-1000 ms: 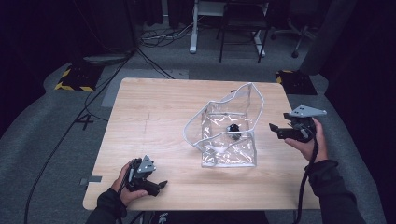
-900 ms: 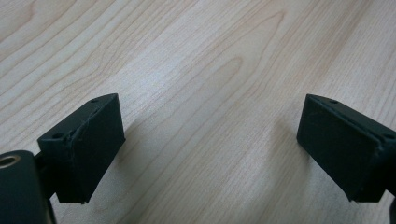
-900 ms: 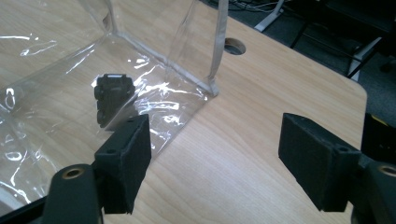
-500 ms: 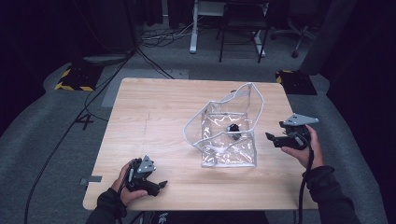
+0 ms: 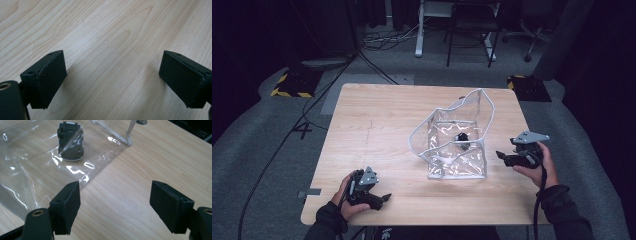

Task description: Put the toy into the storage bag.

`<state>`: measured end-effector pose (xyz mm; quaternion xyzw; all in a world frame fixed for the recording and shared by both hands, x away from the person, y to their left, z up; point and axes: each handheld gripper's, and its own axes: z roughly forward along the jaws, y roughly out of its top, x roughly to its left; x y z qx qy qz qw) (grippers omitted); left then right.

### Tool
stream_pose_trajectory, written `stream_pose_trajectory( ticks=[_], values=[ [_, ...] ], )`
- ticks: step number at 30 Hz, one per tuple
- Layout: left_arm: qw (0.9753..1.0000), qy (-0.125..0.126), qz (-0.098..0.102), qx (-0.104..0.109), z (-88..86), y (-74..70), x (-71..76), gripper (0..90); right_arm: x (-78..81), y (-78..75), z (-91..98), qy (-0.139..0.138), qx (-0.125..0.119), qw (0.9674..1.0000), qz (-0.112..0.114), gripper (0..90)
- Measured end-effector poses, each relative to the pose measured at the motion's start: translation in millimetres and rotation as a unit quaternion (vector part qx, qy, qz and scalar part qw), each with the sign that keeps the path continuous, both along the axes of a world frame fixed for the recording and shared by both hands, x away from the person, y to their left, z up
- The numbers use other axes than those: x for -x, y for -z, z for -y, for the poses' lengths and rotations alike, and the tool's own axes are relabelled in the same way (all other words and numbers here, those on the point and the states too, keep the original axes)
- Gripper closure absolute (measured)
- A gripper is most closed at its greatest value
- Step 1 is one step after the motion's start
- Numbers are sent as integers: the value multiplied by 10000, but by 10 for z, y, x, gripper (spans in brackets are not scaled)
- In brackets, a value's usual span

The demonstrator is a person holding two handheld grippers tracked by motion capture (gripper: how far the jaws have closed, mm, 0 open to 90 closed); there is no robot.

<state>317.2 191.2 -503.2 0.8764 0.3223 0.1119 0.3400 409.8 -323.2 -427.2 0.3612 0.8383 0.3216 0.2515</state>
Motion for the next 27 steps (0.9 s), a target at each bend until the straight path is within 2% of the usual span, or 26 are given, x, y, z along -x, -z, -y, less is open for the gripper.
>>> stream_pose_trajectory(
  ticks=[14, 21, 26, 27],
  values=[
    [10000, -5, -16, 15, 2, 1, 1, 77, 150, 268, 74, -43, 137, 9997, -212, 243],
    [10000, -4, -1, 2, 0, 0, 1, 77, 243, 396, 146, 1, 90, 9994, -332, 238],
    [10000, -3, 7, -9, -1, -1, 0, 77, 331, 501, 213, -51, 54, 9990, -444, 230],
    [10000, -3, 7, -8, -1, -1, 0, 77, 343, 525, 229, -87, 106, 9989, -450, 228]
  ],
)
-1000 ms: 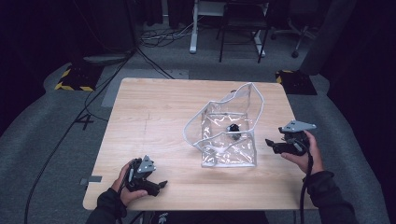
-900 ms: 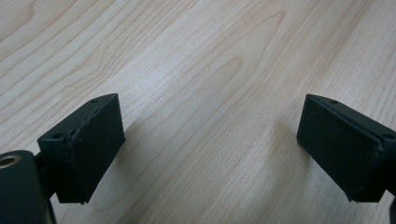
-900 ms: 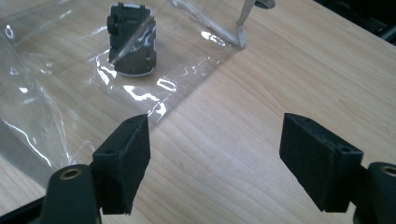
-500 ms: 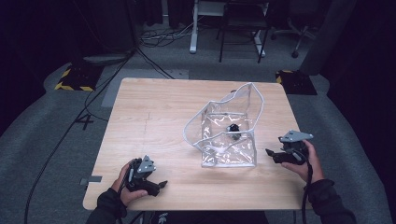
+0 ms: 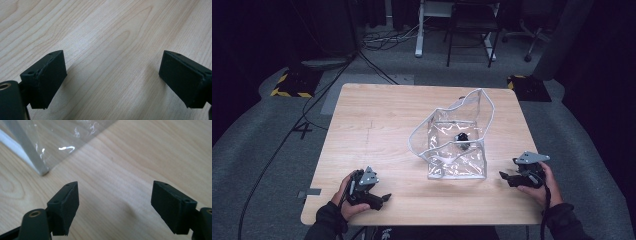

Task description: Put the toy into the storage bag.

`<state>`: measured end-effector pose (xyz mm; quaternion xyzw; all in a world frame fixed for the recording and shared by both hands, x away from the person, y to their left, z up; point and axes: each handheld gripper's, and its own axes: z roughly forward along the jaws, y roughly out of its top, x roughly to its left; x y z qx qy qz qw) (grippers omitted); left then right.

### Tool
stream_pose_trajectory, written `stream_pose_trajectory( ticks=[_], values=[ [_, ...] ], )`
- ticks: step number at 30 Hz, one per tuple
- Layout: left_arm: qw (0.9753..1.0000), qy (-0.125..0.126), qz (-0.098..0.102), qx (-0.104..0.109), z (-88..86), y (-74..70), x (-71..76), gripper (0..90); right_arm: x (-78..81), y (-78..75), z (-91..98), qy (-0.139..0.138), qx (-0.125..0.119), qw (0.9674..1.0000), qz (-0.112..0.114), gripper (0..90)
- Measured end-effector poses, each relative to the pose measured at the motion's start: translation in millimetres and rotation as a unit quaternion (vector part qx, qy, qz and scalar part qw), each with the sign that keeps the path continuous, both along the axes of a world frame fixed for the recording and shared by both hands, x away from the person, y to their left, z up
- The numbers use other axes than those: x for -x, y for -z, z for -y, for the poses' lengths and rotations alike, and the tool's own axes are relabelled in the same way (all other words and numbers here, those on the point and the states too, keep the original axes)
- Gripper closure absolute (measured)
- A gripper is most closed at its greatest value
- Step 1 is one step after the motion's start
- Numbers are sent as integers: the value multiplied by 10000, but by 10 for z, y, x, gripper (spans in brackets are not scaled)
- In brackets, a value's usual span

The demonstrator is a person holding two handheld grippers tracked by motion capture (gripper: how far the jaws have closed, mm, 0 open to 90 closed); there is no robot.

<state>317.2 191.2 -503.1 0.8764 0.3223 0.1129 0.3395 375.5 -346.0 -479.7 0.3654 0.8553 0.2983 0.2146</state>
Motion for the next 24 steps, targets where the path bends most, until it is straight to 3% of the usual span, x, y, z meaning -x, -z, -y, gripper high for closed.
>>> stream_pose_trajectory(
  ticks=[7, 18, 24],
  values=[
    [10000, 2, -2, 1, 0, 0, 0, 77, 75, 115, 95, 4, -96, 10000, -6, 218],
    [10000, 12, -17, 20, 2, 2, -4, 75, 218, 234, 347, 104, -827, 9965, -63, 175],
    [10000, -15, -13, 12, 0, 2, -12, 75, 280, 234, 470, 156, -836, 9964, -64, 184]
  ],
)
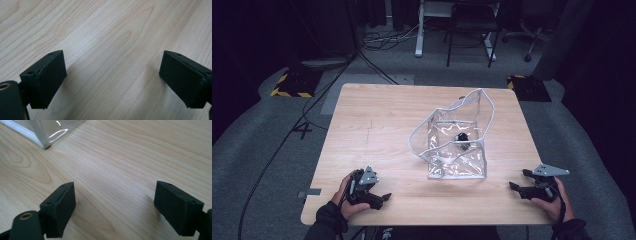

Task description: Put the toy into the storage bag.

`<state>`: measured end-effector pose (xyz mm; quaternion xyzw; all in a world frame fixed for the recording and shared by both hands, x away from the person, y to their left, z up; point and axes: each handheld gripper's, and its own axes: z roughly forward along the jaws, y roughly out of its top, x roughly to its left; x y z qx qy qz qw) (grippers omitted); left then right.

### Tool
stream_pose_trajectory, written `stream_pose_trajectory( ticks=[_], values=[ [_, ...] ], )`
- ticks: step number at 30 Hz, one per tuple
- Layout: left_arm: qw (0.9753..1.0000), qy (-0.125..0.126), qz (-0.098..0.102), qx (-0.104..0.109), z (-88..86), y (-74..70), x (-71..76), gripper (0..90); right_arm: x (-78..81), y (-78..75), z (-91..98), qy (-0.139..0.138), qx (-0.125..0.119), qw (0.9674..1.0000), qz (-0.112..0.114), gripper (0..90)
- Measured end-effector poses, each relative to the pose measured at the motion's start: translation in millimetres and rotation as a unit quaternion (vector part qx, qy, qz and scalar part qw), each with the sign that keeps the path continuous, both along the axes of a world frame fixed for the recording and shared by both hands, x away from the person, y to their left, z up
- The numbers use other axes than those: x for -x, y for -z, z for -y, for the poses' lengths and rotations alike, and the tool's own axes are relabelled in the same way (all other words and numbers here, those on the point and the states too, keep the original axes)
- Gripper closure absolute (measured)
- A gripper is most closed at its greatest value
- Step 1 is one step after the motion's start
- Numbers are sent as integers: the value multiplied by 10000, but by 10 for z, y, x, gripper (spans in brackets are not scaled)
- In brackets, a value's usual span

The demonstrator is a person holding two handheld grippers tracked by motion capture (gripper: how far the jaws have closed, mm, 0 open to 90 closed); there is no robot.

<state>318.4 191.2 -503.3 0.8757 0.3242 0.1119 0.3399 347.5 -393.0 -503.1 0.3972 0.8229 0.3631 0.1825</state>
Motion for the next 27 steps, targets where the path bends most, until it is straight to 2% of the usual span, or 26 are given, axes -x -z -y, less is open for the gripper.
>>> stream_pose_trajectory(
  ticks=[1, 27],
  values=[
    [10000, -2, -1, -8, -1, -1, 0, 75, 4, 4, -4, 32, -58, 10000, 13, 184],
    [10000, -5, 13, -28, -6, -3, -7, 75, 12, 2, -2, 52, -31, 10000, 2, 180]
  ],
)
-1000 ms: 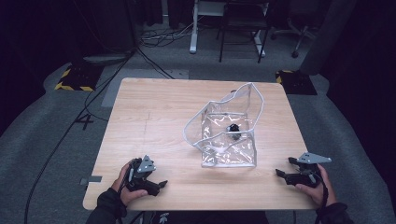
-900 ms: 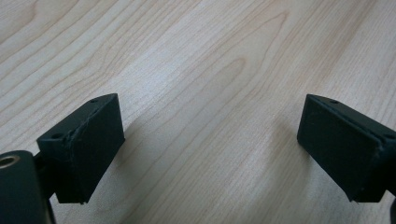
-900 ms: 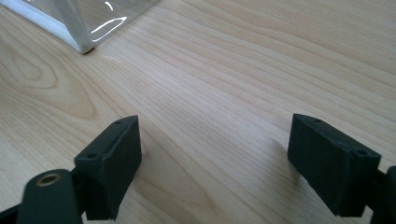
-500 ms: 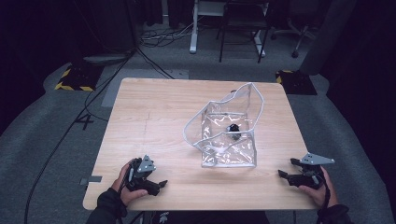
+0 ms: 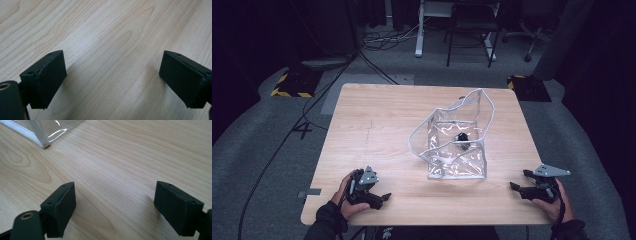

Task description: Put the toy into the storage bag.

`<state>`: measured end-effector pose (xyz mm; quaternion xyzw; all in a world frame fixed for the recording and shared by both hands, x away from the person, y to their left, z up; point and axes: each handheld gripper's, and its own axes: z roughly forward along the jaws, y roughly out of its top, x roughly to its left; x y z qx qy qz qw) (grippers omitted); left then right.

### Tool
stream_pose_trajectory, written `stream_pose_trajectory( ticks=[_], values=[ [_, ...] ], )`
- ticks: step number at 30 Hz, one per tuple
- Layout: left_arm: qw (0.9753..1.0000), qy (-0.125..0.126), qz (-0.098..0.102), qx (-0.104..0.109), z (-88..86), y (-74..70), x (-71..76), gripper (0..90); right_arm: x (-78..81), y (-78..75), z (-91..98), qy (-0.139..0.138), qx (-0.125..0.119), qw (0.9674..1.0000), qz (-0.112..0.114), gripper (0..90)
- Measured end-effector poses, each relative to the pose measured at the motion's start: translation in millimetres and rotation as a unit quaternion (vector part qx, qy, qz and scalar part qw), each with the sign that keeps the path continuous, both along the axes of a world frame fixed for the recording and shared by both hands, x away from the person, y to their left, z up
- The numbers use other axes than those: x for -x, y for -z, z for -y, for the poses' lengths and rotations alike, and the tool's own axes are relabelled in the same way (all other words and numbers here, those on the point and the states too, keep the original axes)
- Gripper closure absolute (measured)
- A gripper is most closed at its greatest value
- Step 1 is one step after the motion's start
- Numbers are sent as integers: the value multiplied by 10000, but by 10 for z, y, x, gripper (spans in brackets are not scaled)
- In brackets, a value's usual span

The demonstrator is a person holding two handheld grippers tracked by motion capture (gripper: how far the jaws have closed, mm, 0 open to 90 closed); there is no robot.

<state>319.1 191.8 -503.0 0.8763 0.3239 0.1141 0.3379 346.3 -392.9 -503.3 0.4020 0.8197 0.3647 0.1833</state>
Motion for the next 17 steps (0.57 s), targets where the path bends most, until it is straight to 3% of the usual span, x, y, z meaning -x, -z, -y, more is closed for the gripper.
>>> stream_pose_trajectory(
  ticks=[13, 17],
  values=[
    [10000, -12, 19, -8, -1, -2, -2, 75, 1, 1, -1, 1, -1, 10000, 6, 180],
    [9999, -38, -69, 62, 6, 6, -10, 75, 1, 0, -1, 4, -4, 10000, 5, 180]
  ],
)
